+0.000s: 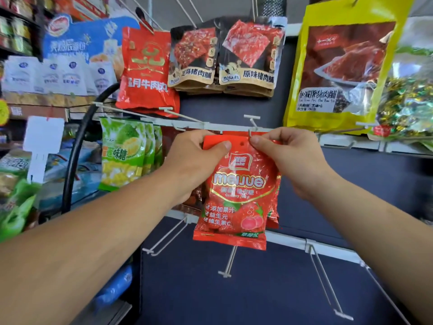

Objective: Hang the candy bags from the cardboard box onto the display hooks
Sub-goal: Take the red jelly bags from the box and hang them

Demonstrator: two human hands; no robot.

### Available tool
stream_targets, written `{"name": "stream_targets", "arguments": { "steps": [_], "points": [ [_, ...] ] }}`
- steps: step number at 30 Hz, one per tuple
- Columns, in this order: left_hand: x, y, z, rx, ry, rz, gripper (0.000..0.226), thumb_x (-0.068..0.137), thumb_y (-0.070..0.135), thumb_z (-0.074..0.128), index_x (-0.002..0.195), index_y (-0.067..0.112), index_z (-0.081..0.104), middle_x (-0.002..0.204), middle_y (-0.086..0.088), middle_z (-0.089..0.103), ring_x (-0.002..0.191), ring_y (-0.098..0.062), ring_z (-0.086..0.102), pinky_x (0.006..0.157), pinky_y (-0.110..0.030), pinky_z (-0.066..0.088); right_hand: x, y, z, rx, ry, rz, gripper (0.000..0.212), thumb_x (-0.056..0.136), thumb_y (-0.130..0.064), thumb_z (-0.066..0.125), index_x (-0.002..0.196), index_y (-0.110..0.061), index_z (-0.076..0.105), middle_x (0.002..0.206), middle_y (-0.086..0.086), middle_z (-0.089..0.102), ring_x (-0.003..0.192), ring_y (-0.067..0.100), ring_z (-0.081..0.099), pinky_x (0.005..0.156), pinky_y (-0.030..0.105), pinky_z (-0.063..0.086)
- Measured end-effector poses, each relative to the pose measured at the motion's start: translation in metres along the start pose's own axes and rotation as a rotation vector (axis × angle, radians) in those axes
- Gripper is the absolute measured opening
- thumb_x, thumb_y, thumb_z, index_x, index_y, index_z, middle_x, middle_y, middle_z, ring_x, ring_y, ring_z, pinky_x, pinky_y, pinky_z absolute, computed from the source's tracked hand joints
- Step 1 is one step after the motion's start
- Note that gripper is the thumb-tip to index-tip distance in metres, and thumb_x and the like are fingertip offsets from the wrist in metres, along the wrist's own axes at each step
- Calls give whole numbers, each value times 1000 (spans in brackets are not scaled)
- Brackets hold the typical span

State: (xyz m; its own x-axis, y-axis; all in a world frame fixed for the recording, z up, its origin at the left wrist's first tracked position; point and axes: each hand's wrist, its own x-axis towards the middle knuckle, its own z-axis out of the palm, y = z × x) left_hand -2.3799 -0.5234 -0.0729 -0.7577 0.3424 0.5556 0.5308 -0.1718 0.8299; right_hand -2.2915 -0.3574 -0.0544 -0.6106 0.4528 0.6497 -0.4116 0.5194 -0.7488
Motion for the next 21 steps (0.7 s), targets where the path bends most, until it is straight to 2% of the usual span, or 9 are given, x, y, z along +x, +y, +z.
{"name": "stream_targets", "arguments": {
  "steps": [2, 6, 10, 13, 16, 18, 21],
  "points": [
    [7, 3, 2, -12, 12, 0, 15, 95, 28, 71, 104, 16, 74, 90, 0, 81, 80, -15, 79, 78, -37, 65, 5, -4, 1, -31, 32, -40, 20, 85, -24, 84, 71, -15, 72, 64, 4, 74, 53, 12, 68, 49, 25, 53],
    [22, 7, 7, 27, 22, -5, 17, 96, 32, 69, 102, 17, 74, 93, -2, 80, 83, -19, 78, 82, -42, 65, 15, -9, 1, -149, 84, -86, 23, 87, -26, 83, 70, -15, 71, 57, -2, 71, 45, 8, 65, 45, 23, 51],
    [33, 8, 13, 50, 36, 7, 18, 96, 27, 69, 102, 10, 72, 94, -7, 79, 86, -24, 77, 82, -42, 64, 23, -10, -2, -242, 107, -98, 24, 86, -29, 83, 73, -12, 72, 62, 3, 74, 52, 13, 71, 53, 30, 58],
    [37, 9, 17, 71, 40, 23, 17, 97, 23, 68, 101, 7, 70, 94, -11, 78, 87, -27, 76, 77, -37, 64, 27, -10, -6, -261, 123, -88, 25, 86, -28, 84, 68, -16, 71, 60, -2, 72, 50, 8, 69, 55, 29, 57],
    [38, 11, 20, 100, 44, 60, 14, 98, 22, 67, 100, 9, 70, 94, -10, 77, 86, -25, 76, 74, -33, 62, 30, -9, -10, -280, 147, -103, 24, 85, -29, 84, 68, -16, 72, 63, -2, 73, 56, 12, 70, 61, 34, 59],
    [38, 13, 21, 107, 60, 97, 14, 98, 22, 67, 98, 9, 71, 92, -10, 77, 85, -25, 76, 75, -37, 64, 32, -8, -12, -259, 168, -116, 23, 85, -28, 83, 68, -16, 73, 62, -4, 73, 57, 12, 69, 63, 35, 60],
    [40, 11, 20, 121, 78, 102, 14, 97, 21, 68, 94, 8, 71, 89, -11, 78, 83, -27, 76, 78, -45, 64, 32, -6, -12, -281, 145, -138, 24, 84, -30, 84, 72, -12, 75, 66, 2, 75, 61, 17, 71, 64, 38, 60]
  ]
}}
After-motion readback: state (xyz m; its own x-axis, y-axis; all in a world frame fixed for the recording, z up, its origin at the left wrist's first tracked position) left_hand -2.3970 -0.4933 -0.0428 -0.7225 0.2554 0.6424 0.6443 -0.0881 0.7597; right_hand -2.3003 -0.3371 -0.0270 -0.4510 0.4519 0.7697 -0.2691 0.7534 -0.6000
